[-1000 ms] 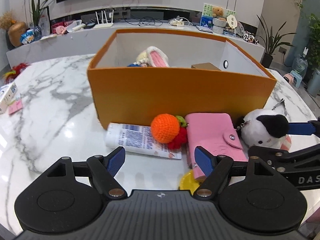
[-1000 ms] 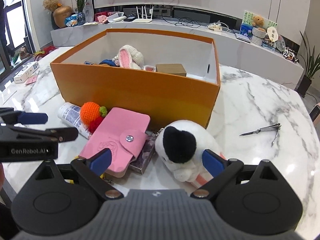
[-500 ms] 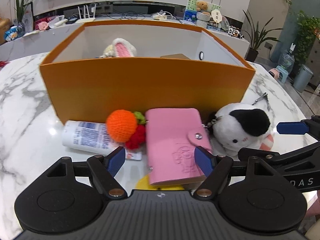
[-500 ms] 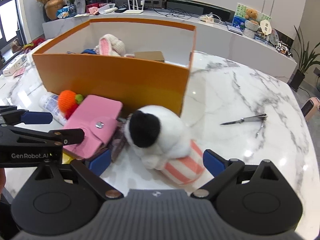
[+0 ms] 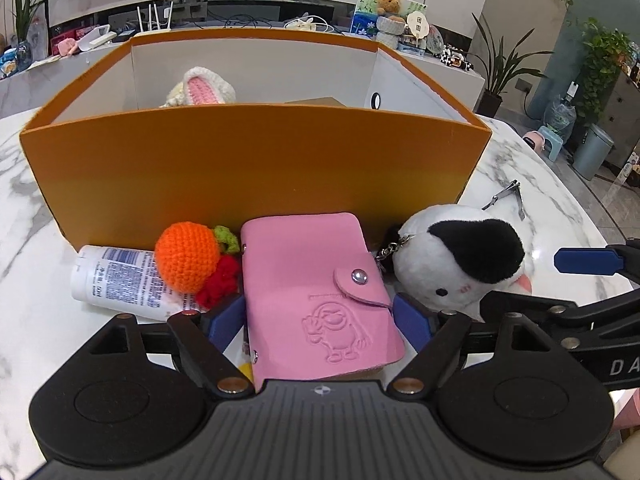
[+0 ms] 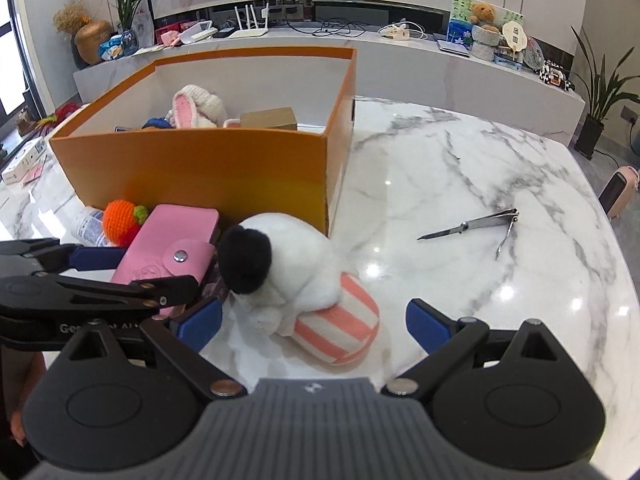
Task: Organize objects
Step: 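Grasp the pink wallet with left tool while right tool grips the white-black plush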
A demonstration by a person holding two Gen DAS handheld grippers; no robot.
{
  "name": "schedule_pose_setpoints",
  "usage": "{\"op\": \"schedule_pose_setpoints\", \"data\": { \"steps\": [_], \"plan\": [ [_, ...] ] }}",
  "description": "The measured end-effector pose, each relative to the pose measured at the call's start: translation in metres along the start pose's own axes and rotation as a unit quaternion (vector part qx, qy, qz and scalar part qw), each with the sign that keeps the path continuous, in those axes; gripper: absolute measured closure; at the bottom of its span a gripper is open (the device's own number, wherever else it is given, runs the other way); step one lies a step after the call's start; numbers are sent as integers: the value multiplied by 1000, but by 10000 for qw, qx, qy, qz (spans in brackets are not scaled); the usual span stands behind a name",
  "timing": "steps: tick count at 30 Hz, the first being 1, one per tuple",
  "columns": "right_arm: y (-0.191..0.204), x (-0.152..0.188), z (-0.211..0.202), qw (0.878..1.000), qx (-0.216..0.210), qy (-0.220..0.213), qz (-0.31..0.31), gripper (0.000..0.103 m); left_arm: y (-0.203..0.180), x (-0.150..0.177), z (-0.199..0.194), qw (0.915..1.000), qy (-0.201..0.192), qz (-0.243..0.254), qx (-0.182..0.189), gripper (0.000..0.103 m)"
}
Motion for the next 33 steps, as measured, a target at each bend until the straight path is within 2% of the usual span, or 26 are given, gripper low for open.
{"op": "schedule_pose_setpoints", "data": {
  "steps": [7, 14, 16, 20, 30, 33],
  "plan": [
    [-5, 0, 0, 9999, 26, 6, 123, 5, -4, 2, 6, 9999, 19, 103, -47, 1],
    [-1, 1, 1, 10000, -14, 22, 62, 4, 11, 5, 18, 9982, 184, -551, 176, 0],
    [-1, 1, 2, 10000, -15, 32, 58, 4, 12, 3, 16, 9988, 127, -464, 124, 0],
    [0, 2, 5, 10000, -26, 35, 52, 4, 13, 2, 13, 9992, 94, -376, 98, 8],
    [3, 3, 30, 9999, 55, 89, -111, 4, 16, 2, 8, 9993, 116, -345, 30, 8],
    [2, 2, 38, 9999, -37, 85, -80, 5, 19, 5, 10, 9989, 222, -403, 65, 7]
  ]
}}
Point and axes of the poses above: each gripper's, at about its wrist camera, not at the fingertips, and z roughly the way its jaws point, y to its left, x to its underside, the point moved 6 cm from there along z, roughly the way its jaws point, and after that the axes turned 5 degrees about z, right-handed, at the moved point
